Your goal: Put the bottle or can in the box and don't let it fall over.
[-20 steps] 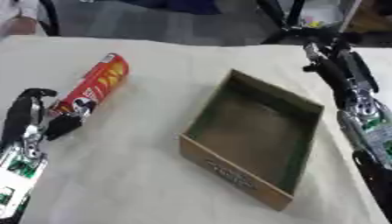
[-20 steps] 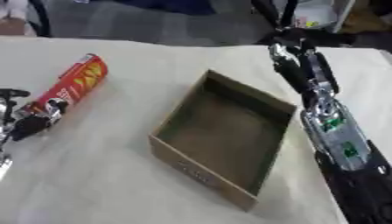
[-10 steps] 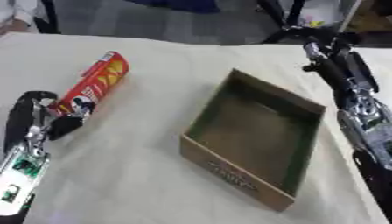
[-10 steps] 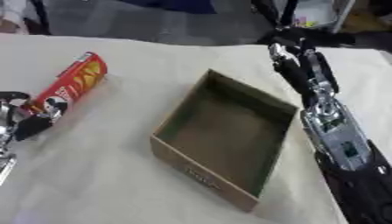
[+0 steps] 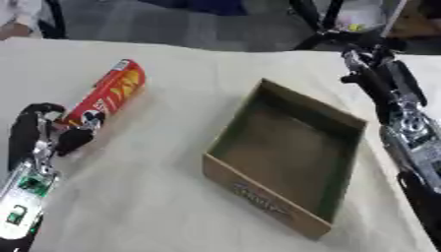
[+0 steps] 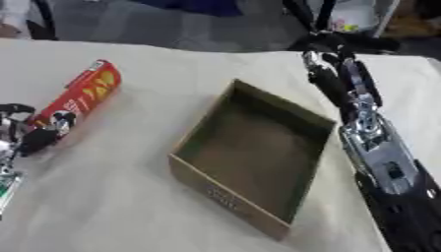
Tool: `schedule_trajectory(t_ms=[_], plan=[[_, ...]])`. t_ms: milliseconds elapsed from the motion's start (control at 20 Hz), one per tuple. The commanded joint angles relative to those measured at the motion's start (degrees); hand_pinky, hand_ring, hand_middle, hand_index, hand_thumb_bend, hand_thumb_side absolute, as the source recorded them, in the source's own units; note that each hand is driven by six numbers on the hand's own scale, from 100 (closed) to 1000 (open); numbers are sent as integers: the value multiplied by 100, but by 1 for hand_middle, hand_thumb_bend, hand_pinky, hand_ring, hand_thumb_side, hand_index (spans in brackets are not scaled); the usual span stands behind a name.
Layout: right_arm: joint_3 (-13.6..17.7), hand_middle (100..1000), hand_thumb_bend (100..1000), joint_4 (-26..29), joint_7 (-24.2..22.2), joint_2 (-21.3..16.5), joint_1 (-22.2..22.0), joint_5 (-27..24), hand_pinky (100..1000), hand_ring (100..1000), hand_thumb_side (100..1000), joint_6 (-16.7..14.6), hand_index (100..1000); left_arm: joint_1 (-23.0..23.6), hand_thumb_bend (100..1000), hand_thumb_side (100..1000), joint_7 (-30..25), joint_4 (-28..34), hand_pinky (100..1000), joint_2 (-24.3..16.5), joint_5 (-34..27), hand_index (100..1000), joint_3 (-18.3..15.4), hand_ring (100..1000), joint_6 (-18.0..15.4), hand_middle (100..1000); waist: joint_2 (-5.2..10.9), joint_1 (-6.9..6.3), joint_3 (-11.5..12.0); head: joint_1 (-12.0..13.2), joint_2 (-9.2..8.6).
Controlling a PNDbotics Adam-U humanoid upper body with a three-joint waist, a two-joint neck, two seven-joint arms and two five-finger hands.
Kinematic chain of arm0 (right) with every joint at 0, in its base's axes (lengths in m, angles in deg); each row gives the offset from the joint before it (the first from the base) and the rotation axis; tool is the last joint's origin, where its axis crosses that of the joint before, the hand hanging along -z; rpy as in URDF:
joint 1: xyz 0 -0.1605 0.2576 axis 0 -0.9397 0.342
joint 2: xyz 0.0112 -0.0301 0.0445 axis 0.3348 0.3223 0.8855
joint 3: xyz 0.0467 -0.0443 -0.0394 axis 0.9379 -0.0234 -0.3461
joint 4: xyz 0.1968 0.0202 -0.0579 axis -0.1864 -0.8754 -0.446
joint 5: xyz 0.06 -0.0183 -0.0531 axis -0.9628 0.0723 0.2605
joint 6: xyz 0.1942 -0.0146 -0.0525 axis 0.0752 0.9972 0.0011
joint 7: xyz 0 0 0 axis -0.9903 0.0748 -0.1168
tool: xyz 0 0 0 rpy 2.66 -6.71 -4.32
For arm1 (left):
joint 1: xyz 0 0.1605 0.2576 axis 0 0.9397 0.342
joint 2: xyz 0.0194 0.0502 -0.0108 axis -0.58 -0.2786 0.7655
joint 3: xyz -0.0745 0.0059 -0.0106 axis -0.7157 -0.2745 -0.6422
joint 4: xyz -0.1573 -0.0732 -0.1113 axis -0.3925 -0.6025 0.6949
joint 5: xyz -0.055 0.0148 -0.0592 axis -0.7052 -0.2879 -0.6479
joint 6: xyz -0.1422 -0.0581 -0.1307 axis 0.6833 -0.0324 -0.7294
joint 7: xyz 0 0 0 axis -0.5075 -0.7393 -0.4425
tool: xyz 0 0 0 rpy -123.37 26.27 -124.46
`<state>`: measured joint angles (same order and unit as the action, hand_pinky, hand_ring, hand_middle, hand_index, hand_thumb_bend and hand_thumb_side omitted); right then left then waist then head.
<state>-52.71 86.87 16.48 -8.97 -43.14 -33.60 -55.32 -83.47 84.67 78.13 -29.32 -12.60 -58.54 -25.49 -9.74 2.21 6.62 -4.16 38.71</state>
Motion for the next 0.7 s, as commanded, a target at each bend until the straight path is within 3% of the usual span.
schedule_trajectory(t_ms=[50, 700], plan=[[26, 1000, 100, 49, -3, -104, 106, -3, 693, 987, 582, -4, 1000, -134, 605, 510, 59, -31, 486, -30, 4, 738, -72, 707, -4, 772, -3, 67, -15, 3, -63], [29, 1000, 100, 57, -1, -99, 90, 8, 693, 987, 585, -9, 1000, -464, 579, 447, -591, -458, 513, -33, 620, 763, -74, 724, 180, 783, -13, 57, -45, 9, -70]])
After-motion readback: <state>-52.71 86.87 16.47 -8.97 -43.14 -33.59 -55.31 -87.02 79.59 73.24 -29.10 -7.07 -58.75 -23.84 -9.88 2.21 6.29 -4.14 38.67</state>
